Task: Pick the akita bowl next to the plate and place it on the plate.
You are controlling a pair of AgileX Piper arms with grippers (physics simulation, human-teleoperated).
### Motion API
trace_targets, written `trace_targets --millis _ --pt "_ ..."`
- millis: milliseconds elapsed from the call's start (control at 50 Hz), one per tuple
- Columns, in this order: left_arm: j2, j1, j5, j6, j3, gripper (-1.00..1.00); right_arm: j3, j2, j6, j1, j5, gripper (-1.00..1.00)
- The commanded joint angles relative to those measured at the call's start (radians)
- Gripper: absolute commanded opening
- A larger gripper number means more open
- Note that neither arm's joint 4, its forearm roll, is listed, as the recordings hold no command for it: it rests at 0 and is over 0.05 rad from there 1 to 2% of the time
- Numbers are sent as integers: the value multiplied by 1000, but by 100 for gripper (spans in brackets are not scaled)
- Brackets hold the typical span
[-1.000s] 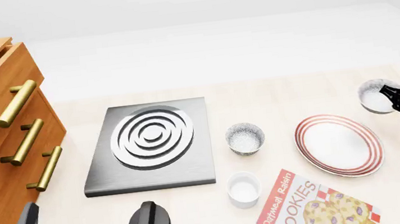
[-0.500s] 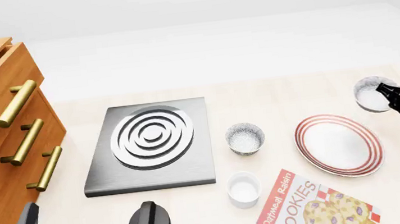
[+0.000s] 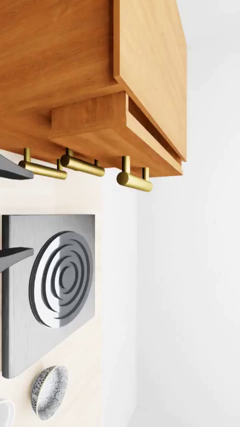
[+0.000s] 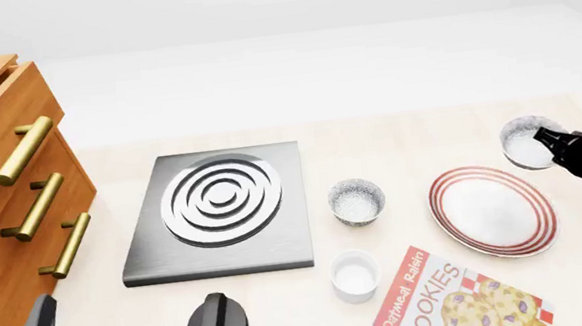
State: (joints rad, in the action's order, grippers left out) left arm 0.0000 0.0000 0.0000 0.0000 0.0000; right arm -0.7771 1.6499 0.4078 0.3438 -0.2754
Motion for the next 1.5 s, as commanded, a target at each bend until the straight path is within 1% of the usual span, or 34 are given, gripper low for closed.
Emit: trace_targets --millis 20,240,480,1060,1500 --pt "0 0 0 0 0 100 38 -29 10 -27 -17 -100" --pt "0 0 0 0 0 100 70 -48 8 -49 -29 -100" --pt "0 0 0 0 0 100 111 -35 4 -71 -63 -100" --pt "0 0 0 0 0 100 150 -6 -17 -100 -106 -100" --pt "0 0 0 0 0 100 185 46 -41 -129 -162 -100"
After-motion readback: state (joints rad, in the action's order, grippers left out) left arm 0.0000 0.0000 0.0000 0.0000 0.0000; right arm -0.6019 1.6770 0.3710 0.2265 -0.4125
